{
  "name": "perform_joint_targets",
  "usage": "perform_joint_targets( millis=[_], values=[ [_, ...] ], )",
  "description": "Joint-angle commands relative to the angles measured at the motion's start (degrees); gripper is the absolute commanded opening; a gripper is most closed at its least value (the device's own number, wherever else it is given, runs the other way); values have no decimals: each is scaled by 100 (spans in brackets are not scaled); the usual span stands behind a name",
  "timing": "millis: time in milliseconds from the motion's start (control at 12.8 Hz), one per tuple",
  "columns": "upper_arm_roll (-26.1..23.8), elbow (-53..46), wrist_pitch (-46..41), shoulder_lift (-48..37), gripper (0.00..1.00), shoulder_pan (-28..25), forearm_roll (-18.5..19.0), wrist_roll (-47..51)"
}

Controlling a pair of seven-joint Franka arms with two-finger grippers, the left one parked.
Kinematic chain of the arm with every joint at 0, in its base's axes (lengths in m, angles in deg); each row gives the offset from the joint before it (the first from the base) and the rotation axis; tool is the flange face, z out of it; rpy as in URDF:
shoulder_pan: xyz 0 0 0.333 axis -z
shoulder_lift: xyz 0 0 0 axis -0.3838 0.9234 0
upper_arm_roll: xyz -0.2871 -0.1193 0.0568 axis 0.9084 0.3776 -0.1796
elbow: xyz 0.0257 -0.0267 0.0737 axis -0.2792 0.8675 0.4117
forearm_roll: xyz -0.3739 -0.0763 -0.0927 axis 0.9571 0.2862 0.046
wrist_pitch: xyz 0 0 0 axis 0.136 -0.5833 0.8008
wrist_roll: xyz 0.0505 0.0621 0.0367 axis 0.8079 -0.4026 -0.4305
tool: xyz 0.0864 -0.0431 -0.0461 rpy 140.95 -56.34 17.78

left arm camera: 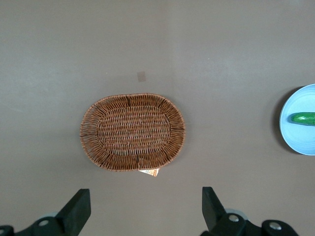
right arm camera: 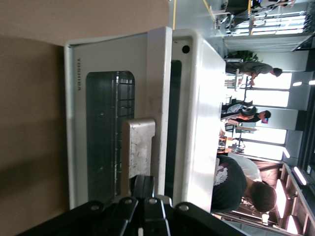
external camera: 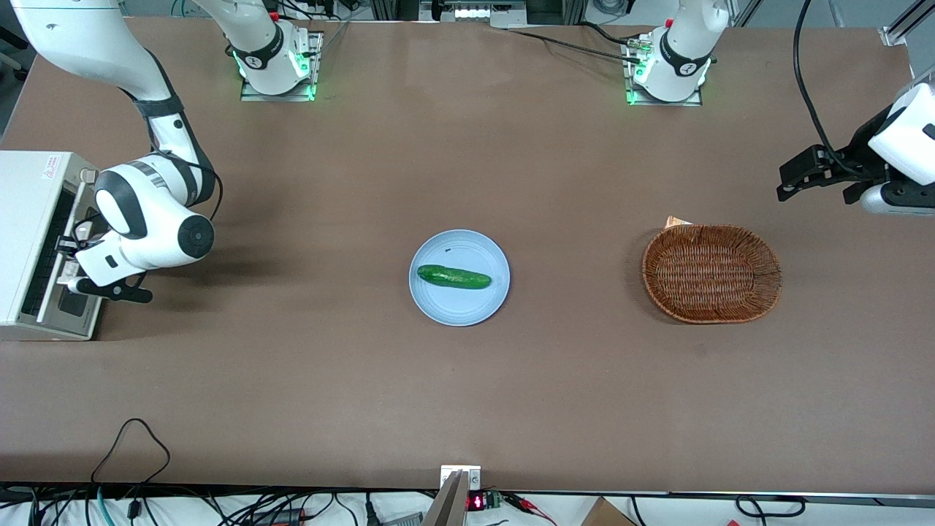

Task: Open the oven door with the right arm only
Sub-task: 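Pull the handle with the right gripper, swinging the door down open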

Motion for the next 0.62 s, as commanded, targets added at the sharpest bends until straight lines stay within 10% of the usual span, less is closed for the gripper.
perform_joint_targets(
  millis=[0, 545],
  values=[
    [-78, 20, 55, -5, 1, 41, -478, -155],
    [-157, 11, 600, 232, 1, 41, -856, -137]
  ],
)
